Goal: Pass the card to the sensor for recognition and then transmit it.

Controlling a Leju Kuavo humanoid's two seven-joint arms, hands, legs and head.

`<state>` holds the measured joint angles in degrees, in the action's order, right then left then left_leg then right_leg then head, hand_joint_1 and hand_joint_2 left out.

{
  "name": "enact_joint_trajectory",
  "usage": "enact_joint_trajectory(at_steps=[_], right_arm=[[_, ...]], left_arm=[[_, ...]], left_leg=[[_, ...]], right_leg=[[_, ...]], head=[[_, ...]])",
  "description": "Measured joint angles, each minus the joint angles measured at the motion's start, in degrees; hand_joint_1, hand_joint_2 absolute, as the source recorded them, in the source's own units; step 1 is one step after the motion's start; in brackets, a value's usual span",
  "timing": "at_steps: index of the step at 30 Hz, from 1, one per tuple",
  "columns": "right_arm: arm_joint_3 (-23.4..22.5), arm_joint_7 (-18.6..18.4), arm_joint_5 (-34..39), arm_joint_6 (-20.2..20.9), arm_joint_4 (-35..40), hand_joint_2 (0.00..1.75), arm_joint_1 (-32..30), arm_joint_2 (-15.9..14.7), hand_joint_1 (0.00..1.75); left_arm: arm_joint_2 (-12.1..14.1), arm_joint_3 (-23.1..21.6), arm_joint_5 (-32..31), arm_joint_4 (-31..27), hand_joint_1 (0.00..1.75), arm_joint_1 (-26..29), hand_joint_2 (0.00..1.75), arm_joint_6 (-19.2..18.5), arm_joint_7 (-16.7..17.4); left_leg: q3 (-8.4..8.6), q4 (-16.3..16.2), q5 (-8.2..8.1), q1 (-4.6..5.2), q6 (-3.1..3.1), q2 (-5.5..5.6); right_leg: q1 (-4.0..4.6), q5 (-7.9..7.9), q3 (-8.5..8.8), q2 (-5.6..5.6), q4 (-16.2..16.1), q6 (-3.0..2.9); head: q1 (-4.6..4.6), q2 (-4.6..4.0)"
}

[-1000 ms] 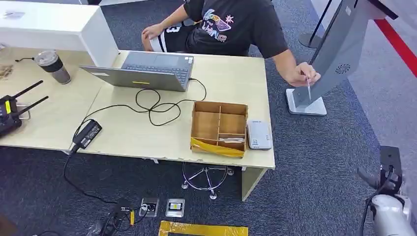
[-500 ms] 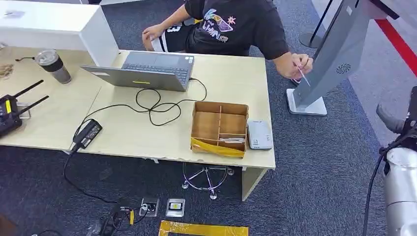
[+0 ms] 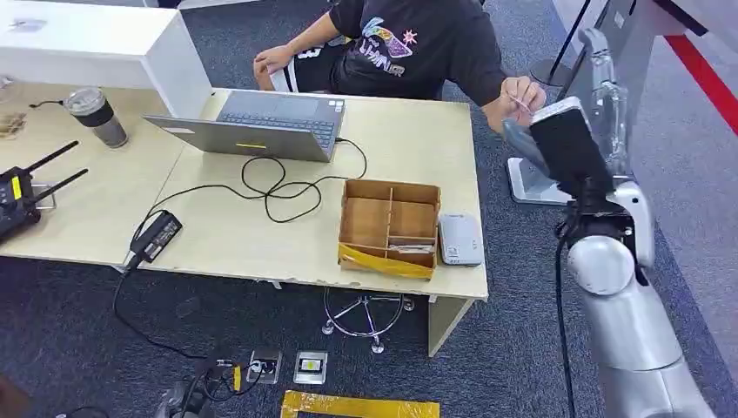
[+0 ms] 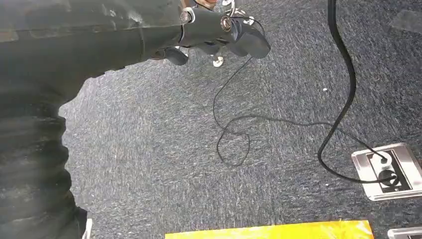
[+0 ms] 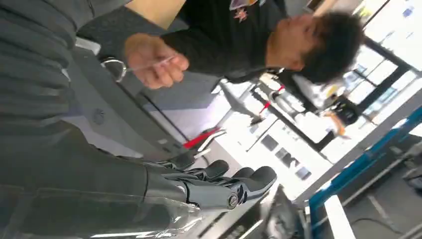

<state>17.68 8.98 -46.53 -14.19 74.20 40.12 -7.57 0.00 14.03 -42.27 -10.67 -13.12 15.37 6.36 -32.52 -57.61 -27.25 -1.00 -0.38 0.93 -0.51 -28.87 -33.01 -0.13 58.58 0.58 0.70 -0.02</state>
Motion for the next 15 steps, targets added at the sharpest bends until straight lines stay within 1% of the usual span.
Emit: enact_joint_trajectory(at_steps=[6,9,11,15], right_arm=[[4.09,0.46,-1.93,0.57,1.95,1.75,-0.07,2.16,0.0],[5.43,0.42,-3.66,1.03,1.8,1.75,0.06,3.04,0.0],[6.21,0.37,-5.03,0.52,0.9,1.75,0.61,3.67,0.0],[7.0,-0.06,-7.04,-2.29,-4.8,1.75,2.9,5.01,0.0]], left_arm=[[0.06,-0.04,-0.26,0.0,0.0,-0.16,1.75,-0.35,0.0],[0.06,-0.18,-0.94,0.0,0.0,-0.54,1.75,-0.9,0.0],[0.06,-0.44,-1.22,0.0,0.0,-0.76,1.75,-1.09,0.11],[-0.02,-0.89,-1.36,0.0,0.0,-1.42,1.75,-1.4,0.44]], left_leg=[[0.0,0.0,-0.01,0.04,0.0,-0.06],[-0.01,0.0,-0.01,0.03,0.0,-0.02],[-0.01,0.0,-0.01,0.03,0.0,-0.03],[-0.01,0.0,0.0,0.01,-0.01,-0.04]], right_leg=[[-0.05,0.01,0.0,0.13,-0.03,0.01],[-0.04,0.01,-0.01,0.06,-0.03,0.01],[-0.03,0.01,-0.02,0.09,-0.03,0.01],[-0.01,0.01,0.0,0.09,-0.03,0.01]], head=[[-0.02,0.0],[-0.02,0.0],[-0.02,0.0],[-0.02,0.02]])
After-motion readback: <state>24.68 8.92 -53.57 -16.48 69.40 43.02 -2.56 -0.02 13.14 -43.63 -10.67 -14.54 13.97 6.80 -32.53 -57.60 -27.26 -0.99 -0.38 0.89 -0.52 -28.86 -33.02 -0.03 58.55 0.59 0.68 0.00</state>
